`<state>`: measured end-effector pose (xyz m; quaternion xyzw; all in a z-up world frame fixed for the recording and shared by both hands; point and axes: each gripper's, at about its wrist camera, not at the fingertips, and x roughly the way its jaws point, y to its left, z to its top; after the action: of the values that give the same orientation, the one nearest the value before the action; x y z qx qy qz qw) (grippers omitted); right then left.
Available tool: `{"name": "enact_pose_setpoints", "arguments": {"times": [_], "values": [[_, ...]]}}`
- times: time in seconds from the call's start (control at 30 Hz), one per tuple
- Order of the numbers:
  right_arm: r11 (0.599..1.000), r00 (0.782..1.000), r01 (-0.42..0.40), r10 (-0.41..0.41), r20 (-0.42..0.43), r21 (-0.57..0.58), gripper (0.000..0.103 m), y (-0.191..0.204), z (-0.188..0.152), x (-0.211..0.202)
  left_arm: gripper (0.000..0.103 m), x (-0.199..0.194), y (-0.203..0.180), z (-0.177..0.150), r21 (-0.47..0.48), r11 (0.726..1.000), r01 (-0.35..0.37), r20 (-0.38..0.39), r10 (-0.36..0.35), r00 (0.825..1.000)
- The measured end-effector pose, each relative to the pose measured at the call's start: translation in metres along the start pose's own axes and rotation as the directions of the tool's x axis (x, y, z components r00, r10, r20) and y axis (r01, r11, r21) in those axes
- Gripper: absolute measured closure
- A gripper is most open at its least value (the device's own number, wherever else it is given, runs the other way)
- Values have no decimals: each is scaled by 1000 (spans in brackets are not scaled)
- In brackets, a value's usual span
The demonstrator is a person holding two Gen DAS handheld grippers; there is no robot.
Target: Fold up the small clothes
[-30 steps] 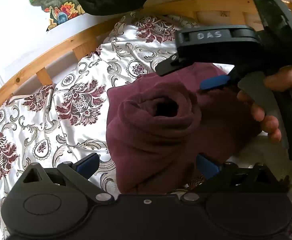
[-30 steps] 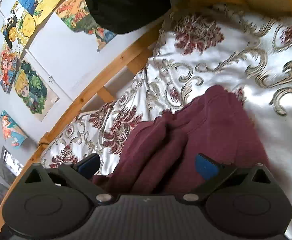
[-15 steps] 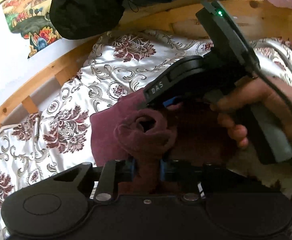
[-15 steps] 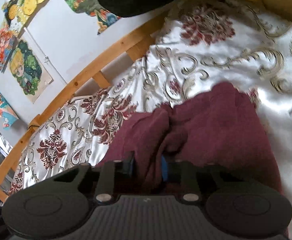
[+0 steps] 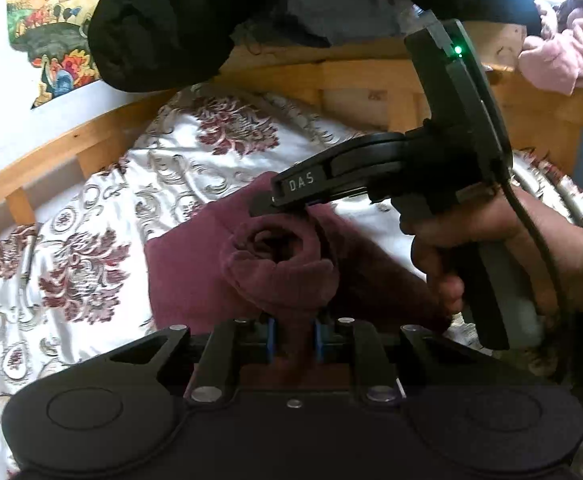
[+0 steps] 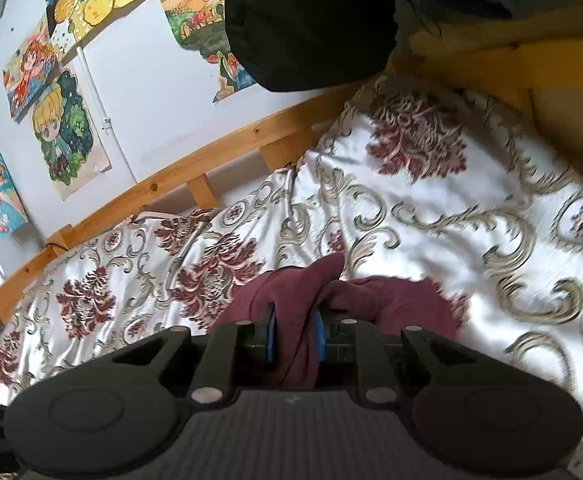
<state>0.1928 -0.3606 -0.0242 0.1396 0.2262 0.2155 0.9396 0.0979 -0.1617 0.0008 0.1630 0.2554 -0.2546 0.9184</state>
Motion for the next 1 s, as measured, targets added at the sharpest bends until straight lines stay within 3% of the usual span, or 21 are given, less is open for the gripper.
{"name": "enact_pose_setpoints", "arguments": {"times": [0.2, 0.37, 0.6, 0.73, 1.0], "values": [[997, 998, 61, -61, 1, -47, 82, -4, -2, -16, 85, 4, -9, 0, -35, 997, 62, -2, -62, 998], [995, 996, 92, -93, -9, -35, 82, -9, -7, -25, 85, 5, -16, -4, -15, 997, 79, -6, -79, 997], [980, 987, 159, -161, -11, -123, 81, 3, -18, -31, 85, 4, -21, -9, 3, 995, 103, -20, -103, 994], [987, 989, 144, -145, -16, -71, 76, -7, -15, -26, 84, 7, -19, -11, -16, 993, 114, -29, -114, 993], [980, 982, 188, -189, -3, -66, 61, -17, -15, -23, 79, 7, -22, -15, -18, 992, 125, -38, -126, 991]]}}
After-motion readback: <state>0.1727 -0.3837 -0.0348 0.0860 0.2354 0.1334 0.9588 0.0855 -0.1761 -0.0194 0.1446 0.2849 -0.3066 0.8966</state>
